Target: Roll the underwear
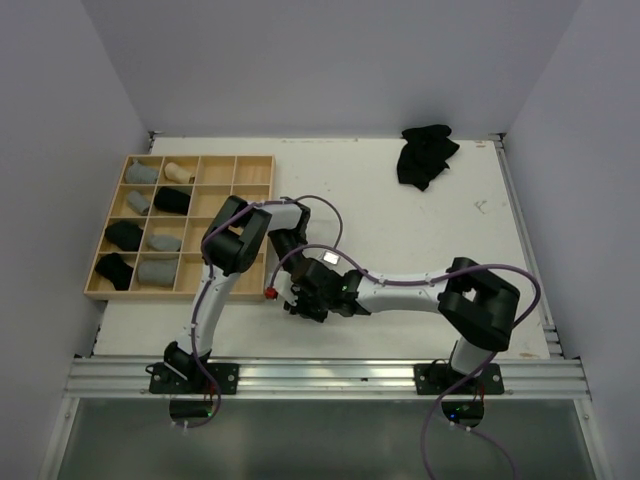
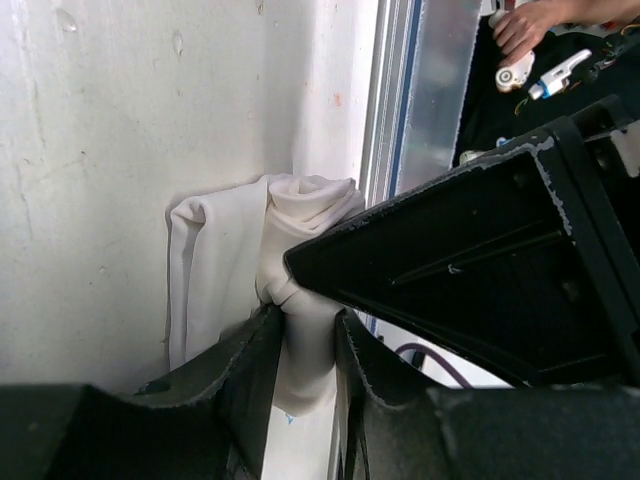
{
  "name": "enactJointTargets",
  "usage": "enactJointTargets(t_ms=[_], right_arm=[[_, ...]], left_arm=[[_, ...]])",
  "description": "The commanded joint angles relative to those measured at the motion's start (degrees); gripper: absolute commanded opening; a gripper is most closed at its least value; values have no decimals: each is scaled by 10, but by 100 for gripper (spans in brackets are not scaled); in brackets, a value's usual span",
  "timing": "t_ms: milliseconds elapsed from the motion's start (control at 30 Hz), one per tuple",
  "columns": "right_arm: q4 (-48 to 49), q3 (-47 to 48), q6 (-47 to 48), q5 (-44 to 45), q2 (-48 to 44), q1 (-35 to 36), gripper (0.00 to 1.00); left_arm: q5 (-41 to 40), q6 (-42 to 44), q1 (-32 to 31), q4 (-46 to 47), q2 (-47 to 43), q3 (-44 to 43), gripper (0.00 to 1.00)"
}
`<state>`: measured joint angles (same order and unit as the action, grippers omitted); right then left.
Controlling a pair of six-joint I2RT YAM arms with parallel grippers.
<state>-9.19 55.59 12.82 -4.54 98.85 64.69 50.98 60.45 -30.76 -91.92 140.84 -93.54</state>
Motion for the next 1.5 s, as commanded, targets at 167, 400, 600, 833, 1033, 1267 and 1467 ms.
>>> enactJointTargets(t_ms=[167,400,600,833,1033,1267,1467], right_arm=[[2,-19,-45,-71,37,-8,0],[17,-52,-107,-137,36,-53,0],[39,-79,-164,-193,37,-116,0],[80,-74,-223,-303,86,-186,0],[105,-39,-256,-390,175,-228,0],[144,-29,-280,-422,252,-254,0],[120,-18,-257,-414,272,-262,0]], left_arm=[[-43,26,19,173,-3,-42,39],[25,-8,82,178,-80,-126,50],[76,-105,136,254,-139,-231,51],[67,-200,216,574,-392,34,53],[9,26,205,549,-585,258,55],[-87,143,104,580,-751,485,56],[-152,122,-12,697,-799,613,58]])
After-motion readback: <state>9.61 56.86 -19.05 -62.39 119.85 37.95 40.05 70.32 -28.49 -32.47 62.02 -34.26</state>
